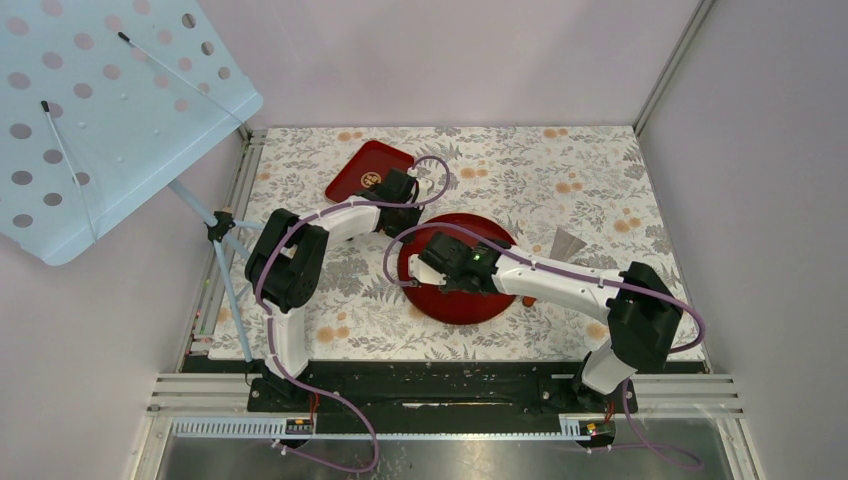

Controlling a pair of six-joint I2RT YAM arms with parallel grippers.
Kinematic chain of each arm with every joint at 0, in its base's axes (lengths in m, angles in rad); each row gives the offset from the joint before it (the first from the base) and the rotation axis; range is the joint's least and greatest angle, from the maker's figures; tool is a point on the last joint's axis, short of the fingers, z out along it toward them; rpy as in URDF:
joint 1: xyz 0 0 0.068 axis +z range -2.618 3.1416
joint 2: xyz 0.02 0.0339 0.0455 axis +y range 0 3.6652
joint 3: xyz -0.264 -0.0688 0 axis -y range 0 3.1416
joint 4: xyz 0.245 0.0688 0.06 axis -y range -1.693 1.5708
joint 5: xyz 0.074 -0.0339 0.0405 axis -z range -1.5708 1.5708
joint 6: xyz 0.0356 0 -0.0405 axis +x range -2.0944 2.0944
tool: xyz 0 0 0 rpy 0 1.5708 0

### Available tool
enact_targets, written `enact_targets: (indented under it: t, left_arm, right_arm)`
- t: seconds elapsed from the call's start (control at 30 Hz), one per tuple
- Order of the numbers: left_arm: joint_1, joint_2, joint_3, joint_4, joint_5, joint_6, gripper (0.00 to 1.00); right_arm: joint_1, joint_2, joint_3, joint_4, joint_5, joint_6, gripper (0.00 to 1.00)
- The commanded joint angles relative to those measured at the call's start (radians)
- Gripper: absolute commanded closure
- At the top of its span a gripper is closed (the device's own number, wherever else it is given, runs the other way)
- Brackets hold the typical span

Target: Roll out the dumpling wrappers from the dough

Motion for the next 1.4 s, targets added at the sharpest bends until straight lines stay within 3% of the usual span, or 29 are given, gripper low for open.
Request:
enact_targets:
  t: [0.0,1.37]
  left_arm:
    - [-0.012,0.031,-0.004,-0.026,-0.057,0.019,1.0]
    - [-0.017,0.031,-0.006,-0.025,-0.058,0.022,1.0]
  right_arm:
    - [-0.022,0.008,0.003,-0.109,0.083,-0.022,1.0]
    - [0.013,0.131,0.187,-0.079,-0.27,0.202,1.0]
